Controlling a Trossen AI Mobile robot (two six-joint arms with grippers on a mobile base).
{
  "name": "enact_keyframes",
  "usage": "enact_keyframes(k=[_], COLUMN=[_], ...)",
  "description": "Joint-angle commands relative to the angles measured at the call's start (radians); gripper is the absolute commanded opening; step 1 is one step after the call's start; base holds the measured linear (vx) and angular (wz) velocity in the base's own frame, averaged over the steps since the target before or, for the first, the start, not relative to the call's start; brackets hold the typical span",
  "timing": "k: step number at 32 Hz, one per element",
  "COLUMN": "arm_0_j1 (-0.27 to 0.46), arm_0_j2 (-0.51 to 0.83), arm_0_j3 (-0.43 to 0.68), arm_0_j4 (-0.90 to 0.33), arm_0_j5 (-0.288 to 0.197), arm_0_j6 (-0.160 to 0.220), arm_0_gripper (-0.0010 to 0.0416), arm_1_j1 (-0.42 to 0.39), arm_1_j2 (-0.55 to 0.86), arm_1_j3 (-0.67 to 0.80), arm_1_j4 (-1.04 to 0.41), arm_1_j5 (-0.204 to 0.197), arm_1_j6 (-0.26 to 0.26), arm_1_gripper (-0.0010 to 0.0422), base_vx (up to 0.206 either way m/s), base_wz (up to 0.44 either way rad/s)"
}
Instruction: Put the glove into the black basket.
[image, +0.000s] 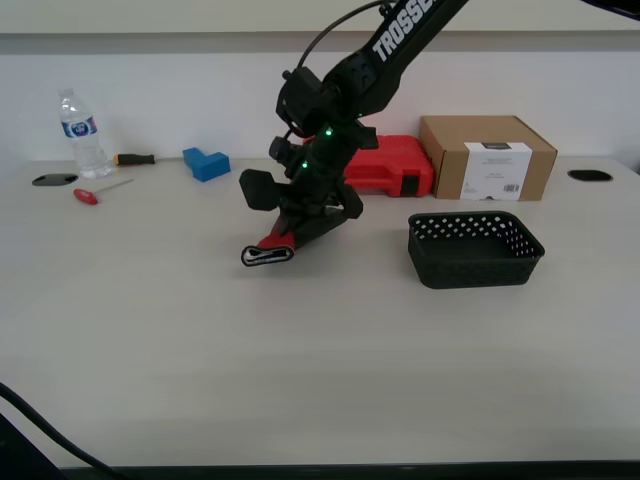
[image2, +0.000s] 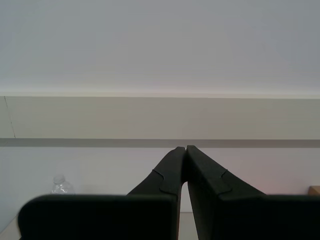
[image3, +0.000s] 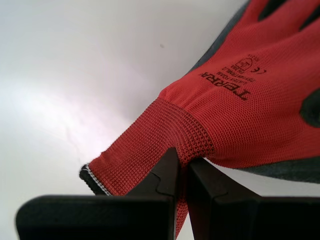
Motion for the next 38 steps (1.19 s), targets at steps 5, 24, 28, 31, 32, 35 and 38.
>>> enact_keyframes(k=[5,24,28,31,32,35,38], arm_0_j1=[-0.025,-0.204,-0.214,-0.231,-0.231,-0.237,-0.245], arm_0_j2=[-0.178,-0.732,-0.826,-0.91,-0.93,-0.941,-0.932], arm_0_j3=[0.001,-0.575,-0.689,-0.777,-0.803,-0.875,-0.961], arm_0_j4=[-0.128,-0.099,-0.071,-0.058,-0.052,-0.031,0.024], arm_0_j5=[0.147,0.407,0.455,0.453,0.449,0.451,0.447], arm_0_j6=[-0.146,-0.198,-0.195,-0.184,-0.171,-0.17,-0.146], arm_0_gripper=[-0.0001,-0.0001,-0.0001,-0.0001,-0.0001,-0.0001,-0.0001], arm_1_j1=[0.0,0.0,0.0,0.0,0.0,0.0,0.0], arm_1_j2=[0.0,0.0,0.0,0.0,0.0,0.001,0.0], arm_1_j3=[0.002,0.002,0.002,0.002,0.002,0.002,0.002], arm_1_j4=[0.006,0.0,0.0,-0.001,-0.001,-0.001,-0.001], arm_1_j5=[-0.003,-0.011,-0.011,-0.011,-0.011,-0.011,-0.011], arm_1_j6=[0.0,0.0,0.0,0.0,0.0,0.0,0.0], arm_1_gripper=[0.0,0.0,0.0,0.0,0.0,0.0,0.0], base_vx=[0.0,0.0,0.002,0.0,0.0,0.0,0.0], base_wz=[0.0,0.0,0.011,0.0,0.0,0.0,0.0])
